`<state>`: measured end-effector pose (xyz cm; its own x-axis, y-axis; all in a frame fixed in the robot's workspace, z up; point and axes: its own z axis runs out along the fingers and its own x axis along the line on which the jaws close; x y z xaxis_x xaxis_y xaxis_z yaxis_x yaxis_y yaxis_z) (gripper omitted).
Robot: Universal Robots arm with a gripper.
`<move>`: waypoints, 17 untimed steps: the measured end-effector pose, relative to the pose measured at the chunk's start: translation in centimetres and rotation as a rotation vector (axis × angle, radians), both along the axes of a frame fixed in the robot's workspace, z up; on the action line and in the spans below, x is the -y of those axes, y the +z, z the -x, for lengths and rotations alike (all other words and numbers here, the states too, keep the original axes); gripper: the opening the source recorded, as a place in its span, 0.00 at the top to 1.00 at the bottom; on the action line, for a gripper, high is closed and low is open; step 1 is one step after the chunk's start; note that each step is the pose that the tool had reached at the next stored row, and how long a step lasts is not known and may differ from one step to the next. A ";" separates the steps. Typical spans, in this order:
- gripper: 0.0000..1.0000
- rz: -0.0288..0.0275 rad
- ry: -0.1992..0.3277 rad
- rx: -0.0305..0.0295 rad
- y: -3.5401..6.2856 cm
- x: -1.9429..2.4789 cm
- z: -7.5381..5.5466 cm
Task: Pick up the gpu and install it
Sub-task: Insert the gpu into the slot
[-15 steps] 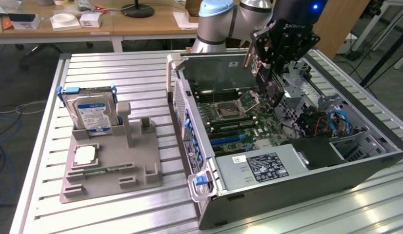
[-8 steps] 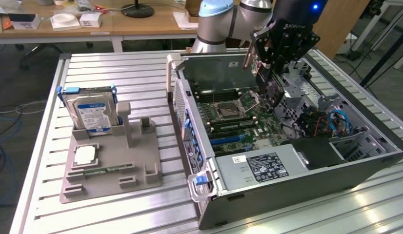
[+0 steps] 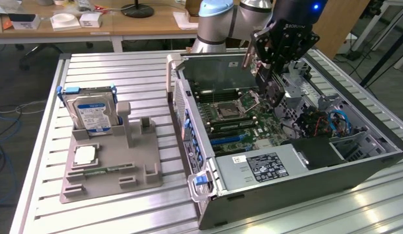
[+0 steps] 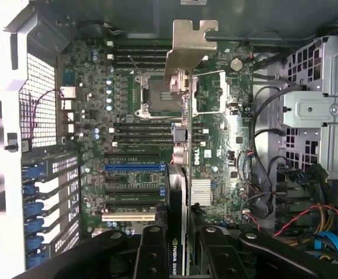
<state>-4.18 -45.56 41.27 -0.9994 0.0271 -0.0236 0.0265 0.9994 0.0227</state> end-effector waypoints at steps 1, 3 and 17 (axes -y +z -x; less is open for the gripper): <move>0.74 0.0000 0.004 0.0000 0.00 0.00 0.0; 0.74 0.0001 0.011 0.0000 0.00 0.00 0.0; 0.74 0.0001 0.067 0.0000 0.00 0.00 0.0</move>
<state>-4.18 -45.57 41.27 -0.9989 -0.0398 -0.0237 -0.0404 0.9989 0.0226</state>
